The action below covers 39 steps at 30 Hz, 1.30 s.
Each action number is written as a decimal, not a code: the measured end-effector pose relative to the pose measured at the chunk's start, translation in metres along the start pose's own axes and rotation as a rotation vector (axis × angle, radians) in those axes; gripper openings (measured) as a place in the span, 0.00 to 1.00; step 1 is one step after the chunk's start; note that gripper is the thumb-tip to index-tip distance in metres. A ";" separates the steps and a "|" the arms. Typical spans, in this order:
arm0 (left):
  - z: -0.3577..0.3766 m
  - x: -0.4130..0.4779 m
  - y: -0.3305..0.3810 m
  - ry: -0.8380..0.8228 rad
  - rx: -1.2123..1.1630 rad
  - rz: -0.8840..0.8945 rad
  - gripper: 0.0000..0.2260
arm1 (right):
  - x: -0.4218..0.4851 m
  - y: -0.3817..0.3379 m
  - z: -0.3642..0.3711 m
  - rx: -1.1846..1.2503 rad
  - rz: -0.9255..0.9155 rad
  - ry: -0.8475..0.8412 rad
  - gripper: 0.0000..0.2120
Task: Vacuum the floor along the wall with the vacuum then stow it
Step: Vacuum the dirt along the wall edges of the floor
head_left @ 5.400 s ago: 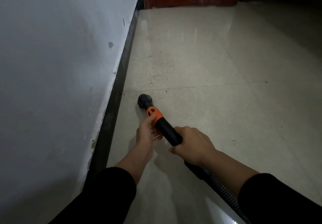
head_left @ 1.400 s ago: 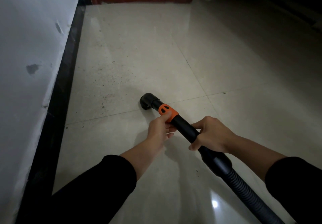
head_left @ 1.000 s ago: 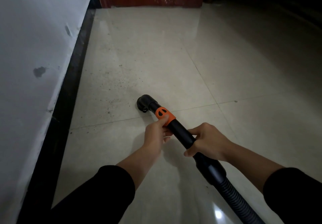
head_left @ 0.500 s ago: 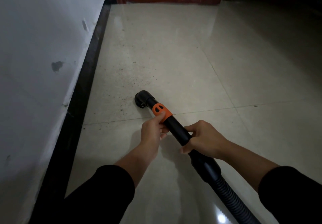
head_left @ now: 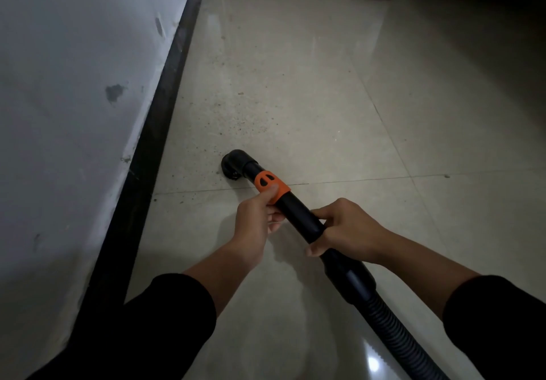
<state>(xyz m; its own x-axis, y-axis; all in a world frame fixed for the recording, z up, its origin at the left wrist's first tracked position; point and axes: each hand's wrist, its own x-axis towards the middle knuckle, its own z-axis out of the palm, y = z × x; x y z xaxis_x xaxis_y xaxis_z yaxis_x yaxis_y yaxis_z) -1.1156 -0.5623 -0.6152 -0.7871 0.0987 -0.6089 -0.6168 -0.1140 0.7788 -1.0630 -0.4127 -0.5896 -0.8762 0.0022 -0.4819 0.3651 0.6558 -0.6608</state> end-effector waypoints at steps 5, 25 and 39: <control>-0.006 -0.008 -0.006 0.024 0.008 0.009 0.10 | -0.005 -0.002 0.002 -0.019 -0.011 -0.026 0.24; -0.031 -0.033 -0.019 0.105 -0.001 0.014 0.09 | -0.019 -0.014 0.016 -0.073 -0.075 -0.116 0.24; -0.055 -0.044 -0.016 0.167 -0.012 0.023 0.09 | -0.015 -0.028 0.036 -0.123 -0.141 -0.154 0.19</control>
<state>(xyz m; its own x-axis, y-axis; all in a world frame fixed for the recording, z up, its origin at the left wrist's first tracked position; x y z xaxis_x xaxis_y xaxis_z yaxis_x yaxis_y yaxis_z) -1.0717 -0.6196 -0.6095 -0.7905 -0.0693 -0.6085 -0.5981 -0.1265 0.7914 -1.0490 -0.4581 -0.5850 -0.8539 -0.2049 -0.4783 0.1933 0.7286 -0.6571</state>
